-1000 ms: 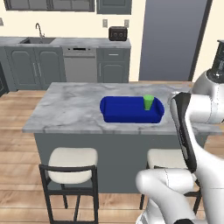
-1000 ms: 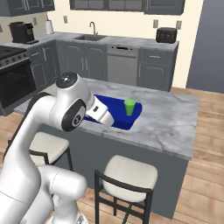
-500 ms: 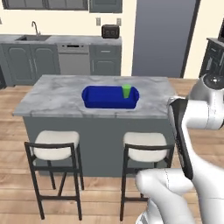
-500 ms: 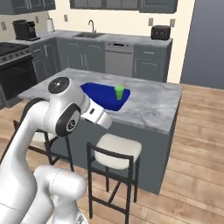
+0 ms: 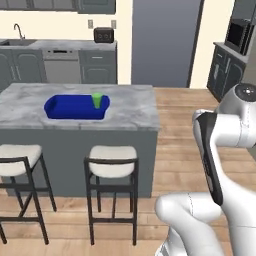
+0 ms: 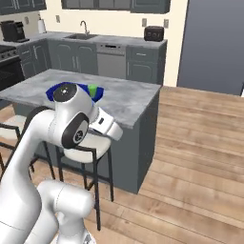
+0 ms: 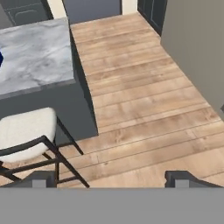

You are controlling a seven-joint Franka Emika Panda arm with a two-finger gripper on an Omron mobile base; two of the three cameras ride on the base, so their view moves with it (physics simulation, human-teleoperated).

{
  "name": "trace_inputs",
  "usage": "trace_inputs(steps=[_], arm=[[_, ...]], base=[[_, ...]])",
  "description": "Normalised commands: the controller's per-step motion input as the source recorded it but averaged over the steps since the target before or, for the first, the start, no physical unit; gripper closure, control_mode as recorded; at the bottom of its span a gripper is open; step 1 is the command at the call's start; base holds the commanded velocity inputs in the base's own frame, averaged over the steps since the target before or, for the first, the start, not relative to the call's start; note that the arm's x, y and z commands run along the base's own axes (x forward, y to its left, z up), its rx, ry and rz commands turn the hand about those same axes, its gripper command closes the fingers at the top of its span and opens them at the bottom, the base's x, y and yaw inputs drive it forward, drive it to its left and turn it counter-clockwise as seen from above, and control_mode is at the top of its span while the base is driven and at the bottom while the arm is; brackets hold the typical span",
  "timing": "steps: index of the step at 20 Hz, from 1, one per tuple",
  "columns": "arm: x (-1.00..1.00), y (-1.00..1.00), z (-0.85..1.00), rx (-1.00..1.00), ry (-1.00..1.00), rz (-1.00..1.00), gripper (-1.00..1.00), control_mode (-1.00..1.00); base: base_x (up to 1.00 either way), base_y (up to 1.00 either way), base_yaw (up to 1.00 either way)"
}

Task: There is a tray on the dining counter. Grab the cup, mug, and pitcher and place them on the tray. The pitcher may be placed next to the tray if it cannot fit the tray.

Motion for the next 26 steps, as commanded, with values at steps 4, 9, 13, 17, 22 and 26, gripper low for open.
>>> trace_inputs(steps=[4,9,13,17,22,26], arm=[[0.00,0.00,0.00,0.00,0.00,0.00,-1.00,1.00],[0.00,0.00,0.00,0.00,0.00,0.00,-1.00,1.00],[0.00,0.00,0.00,0.00,0.00,0.00,-1.00,1.00],[0.00,0.00,0.00,0.00,0.00,0.00,-1.00,1.00],[0.00,0.00,0.00,0.00,0.00,0.00,-1.00,1.00],[0.00,0.00,0.00,0.00,0.00,0.00,-1.00,1.00]], base=[[0.39,-1.00,0.00],[0.86,-1.00,0.00],[1.00,-0.97,-0.01],[1.00,-0.84,0.00],[1.00,-0.66,0.03],[1.00,-0.46,0.06]])
